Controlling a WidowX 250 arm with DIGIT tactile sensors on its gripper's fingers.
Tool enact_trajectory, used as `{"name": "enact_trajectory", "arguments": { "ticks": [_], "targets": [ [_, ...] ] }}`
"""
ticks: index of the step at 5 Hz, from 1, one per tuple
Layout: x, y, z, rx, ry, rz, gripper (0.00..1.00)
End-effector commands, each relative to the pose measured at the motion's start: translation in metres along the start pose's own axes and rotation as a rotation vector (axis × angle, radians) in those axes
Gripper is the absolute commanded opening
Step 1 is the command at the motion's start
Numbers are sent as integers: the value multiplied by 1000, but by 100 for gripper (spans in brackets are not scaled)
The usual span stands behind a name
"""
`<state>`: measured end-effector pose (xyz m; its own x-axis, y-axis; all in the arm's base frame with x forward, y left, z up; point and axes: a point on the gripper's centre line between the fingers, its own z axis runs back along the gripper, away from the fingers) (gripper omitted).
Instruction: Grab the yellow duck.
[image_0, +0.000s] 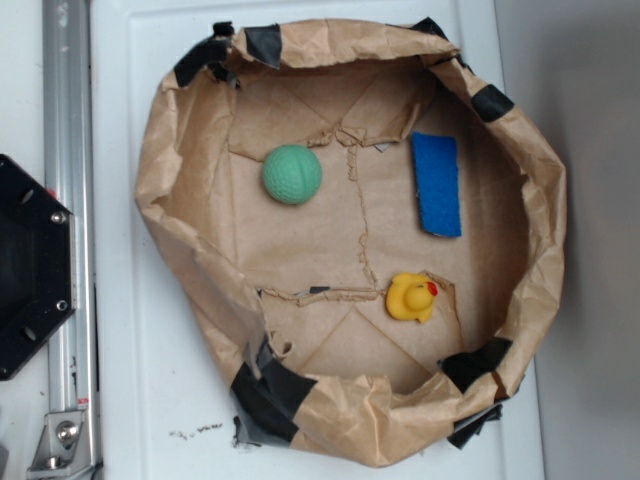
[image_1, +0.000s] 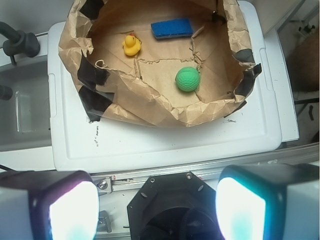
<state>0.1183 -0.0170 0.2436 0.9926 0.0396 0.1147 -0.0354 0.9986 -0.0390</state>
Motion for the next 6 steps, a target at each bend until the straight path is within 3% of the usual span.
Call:
{"name": "enact_trajectory", "arguments": {
  "ticks": [1, 2, 3, 4, 6],
  "targets": [
    [0, 0, 0, 0, 0, 0, 100],
    [45, -10, -9, -57, -97, 107, 100],
    [83, -8, -37, -121, -139, 311, 100],
    [103, -5, -86, -89, -101, 408, 100],
    [121, 23, -158, -64, -88, 400, 100]
  ]
}}
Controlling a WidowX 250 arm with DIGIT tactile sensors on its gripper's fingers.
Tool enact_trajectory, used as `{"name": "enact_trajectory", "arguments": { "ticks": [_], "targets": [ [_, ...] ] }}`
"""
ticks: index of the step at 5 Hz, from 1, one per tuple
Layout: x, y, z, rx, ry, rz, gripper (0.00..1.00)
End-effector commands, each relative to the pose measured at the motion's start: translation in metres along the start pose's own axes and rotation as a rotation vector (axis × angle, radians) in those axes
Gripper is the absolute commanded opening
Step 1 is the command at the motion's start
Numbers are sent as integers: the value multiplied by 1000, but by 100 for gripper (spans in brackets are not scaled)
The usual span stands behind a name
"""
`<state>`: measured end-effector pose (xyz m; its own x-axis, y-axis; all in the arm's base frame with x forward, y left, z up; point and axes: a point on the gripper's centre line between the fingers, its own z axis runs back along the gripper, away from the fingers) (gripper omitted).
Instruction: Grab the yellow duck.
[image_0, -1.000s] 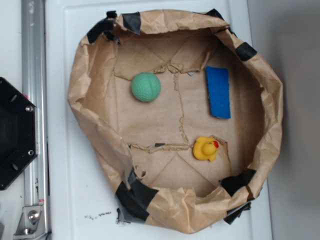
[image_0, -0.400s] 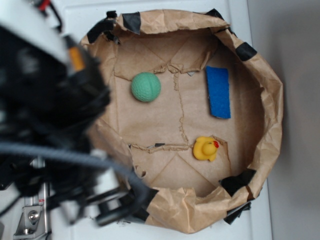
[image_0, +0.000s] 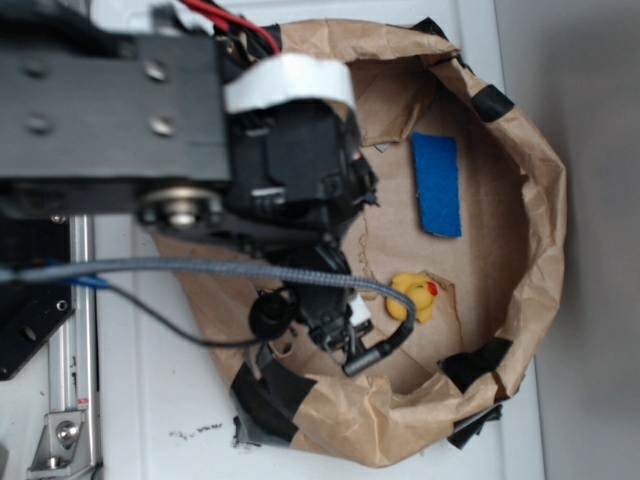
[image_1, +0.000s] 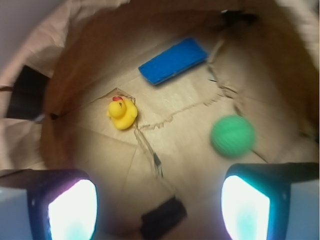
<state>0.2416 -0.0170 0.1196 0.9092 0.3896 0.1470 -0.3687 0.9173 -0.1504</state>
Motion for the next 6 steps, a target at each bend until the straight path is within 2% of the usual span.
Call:
{"name": "enact_trajectory", "arguments": {
  "ticks": [1, 2, 3, 4, 6],
  "targets": [
    [33, 18, -40, -2, -11, 78, 100],
    [44, -4, -49, 4, 5, 79, 100],
    [43, -27, -66, 22, 43, 32, 100],
    [43, -38, -82, 100, 71, -7, 100],
    [43, -38, -82, 100, 71, -7, 100]
  ]
}}
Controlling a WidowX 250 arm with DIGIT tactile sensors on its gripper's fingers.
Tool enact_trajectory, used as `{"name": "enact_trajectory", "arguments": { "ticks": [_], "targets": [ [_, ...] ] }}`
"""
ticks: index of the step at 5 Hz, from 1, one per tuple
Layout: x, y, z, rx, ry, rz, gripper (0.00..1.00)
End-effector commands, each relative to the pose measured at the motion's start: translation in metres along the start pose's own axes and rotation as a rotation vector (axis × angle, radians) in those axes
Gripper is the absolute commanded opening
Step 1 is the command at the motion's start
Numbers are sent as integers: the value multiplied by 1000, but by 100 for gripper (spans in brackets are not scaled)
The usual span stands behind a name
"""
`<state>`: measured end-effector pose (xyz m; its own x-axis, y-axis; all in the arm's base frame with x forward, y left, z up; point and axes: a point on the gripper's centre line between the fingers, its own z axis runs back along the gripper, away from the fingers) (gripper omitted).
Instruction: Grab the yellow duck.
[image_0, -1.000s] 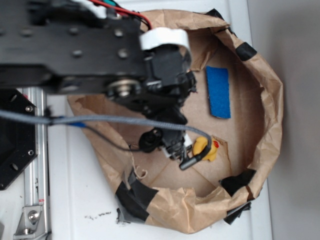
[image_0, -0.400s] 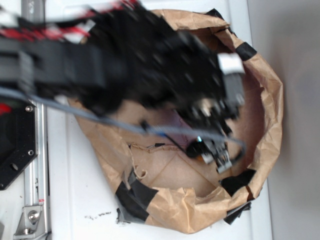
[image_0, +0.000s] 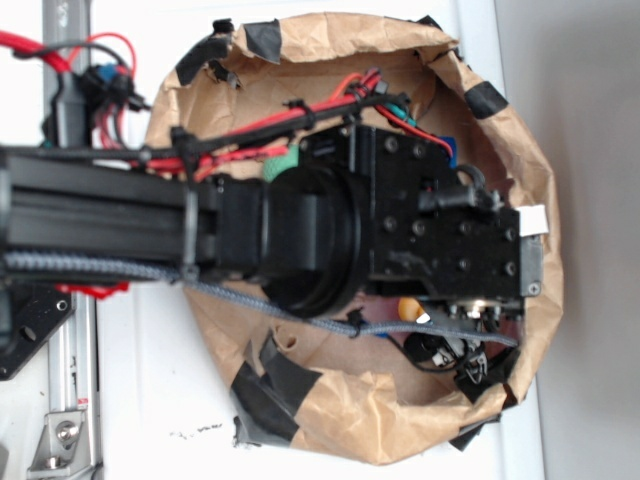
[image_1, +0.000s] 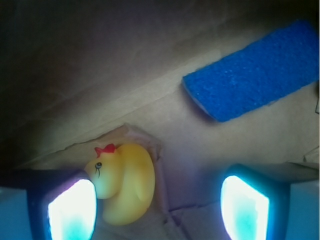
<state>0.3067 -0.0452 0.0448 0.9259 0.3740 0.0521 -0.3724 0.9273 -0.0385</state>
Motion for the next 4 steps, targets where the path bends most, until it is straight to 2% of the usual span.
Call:
{"name": "enact_trajectory", "arguments": {
  "ticks": [1, 3, 4],
  "targets": [
    [5, 1, 6, -12, -26, 6, 100],
    [5, 1, 6, -12, -26, 6, 100],
    [9, 11, -45, 107, 196, -37, 100]
  ]
}}
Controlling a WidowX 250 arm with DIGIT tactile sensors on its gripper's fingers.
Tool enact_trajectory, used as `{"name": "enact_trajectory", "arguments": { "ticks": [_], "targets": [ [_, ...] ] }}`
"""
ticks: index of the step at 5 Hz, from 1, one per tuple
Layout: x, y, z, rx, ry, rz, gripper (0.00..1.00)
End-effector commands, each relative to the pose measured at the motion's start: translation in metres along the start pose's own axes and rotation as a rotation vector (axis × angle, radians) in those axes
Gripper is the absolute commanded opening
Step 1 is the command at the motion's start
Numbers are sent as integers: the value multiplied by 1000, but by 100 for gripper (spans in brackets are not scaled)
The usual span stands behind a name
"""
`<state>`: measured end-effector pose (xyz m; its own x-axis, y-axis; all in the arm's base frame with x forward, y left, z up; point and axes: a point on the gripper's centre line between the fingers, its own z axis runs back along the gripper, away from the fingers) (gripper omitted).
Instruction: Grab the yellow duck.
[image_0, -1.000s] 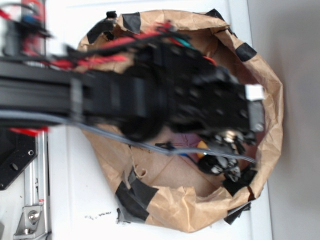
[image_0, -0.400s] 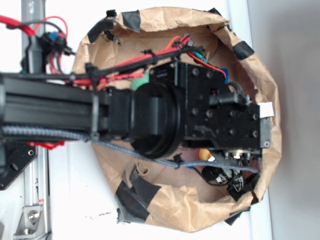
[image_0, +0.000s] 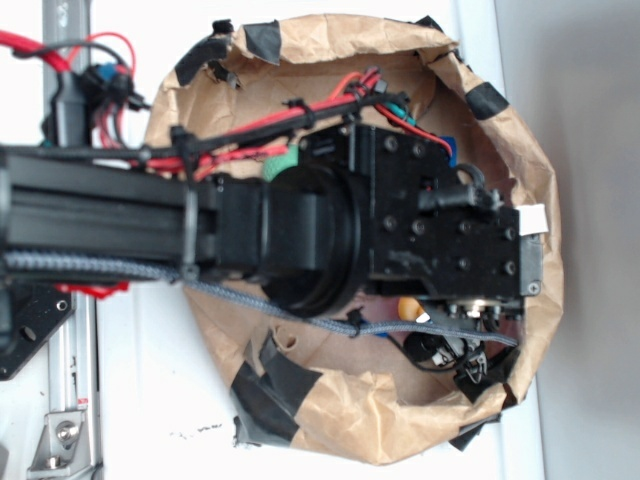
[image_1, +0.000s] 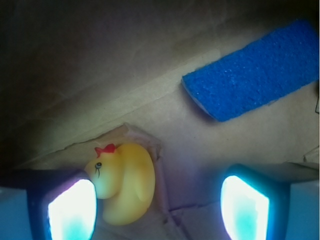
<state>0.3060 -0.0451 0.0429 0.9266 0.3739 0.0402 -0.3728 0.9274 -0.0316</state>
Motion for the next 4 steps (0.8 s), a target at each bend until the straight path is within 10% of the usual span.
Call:
{"name": "enact_trajectory", "arguments": {
  "ticks": [1, 2, 4],
  "targets": [
    [8, -4, -66, 75, 149, -112, 100],
    [5, 2, -83, 106, 179, -118, 100],
    [-25, -3, -7, -85, -129, -161, 100]
  ]
}}
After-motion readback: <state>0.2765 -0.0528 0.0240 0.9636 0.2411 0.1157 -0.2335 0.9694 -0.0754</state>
